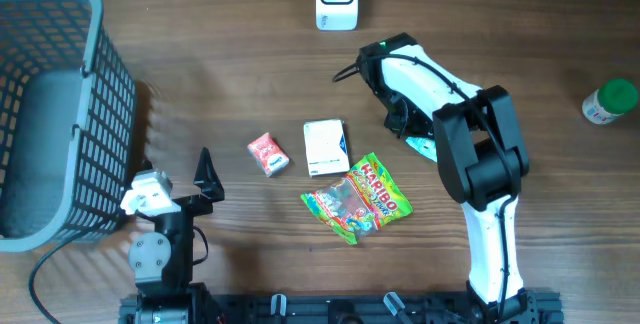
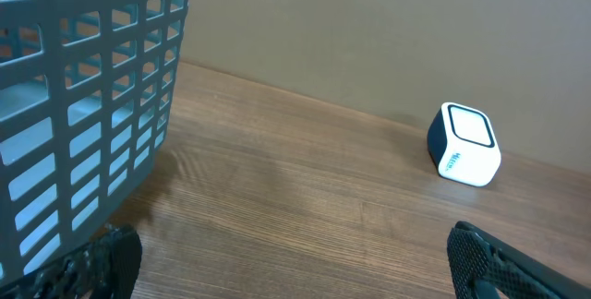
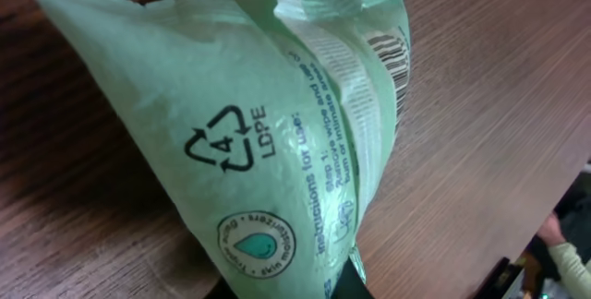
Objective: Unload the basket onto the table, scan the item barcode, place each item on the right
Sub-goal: 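Move the right gripper back and grasp the mint-green wipes pack, then hold the wipes pack barcode up to the scanner face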
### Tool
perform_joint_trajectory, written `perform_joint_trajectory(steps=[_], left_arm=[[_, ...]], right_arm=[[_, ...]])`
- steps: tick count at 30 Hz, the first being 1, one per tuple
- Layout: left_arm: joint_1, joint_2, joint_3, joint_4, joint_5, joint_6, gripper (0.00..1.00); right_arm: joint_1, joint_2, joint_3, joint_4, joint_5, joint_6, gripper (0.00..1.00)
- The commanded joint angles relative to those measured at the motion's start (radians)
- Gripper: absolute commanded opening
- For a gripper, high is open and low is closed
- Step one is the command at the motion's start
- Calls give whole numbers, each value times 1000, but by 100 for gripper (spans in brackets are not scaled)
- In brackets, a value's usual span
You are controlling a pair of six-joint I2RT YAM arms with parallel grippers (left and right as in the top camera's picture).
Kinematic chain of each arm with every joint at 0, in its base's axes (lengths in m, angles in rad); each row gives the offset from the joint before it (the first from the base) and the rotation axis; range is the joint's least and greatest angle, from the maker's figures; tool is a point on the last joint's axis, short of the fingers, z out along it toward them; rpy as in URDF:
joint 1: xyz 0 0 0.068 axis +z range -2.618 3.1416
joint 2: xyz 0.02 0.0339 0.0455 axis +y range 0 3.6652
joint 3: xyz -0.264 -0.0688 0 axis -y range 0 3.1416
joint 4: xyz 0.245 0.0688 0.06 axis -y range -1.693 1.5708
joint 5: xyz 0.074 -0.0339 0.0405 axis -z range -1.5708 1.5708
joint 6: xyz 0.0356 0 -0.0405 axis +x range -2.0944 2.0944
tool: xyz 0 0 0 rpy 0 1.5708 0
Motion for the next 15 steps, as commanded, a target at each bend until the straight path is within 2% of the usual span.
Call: perform_joint_trajectory(steps=[1,5,9,15], left_arm=[[-3,-3,-3,-3,12,-9,100],[-3,-3,-3,-3,12,-9,100],[-3,-3,-3,-3,12,-8,100],[-3,-3,-3,-3,12,-8,100]], right_arm=[[-9,58,4,-17,-88,-6,4],[-9,49,135,-100,-224,-90,4],[-9,-10,288,-126,-470,-210,4],[-10,-177,350,-150,-625,-218,4]])
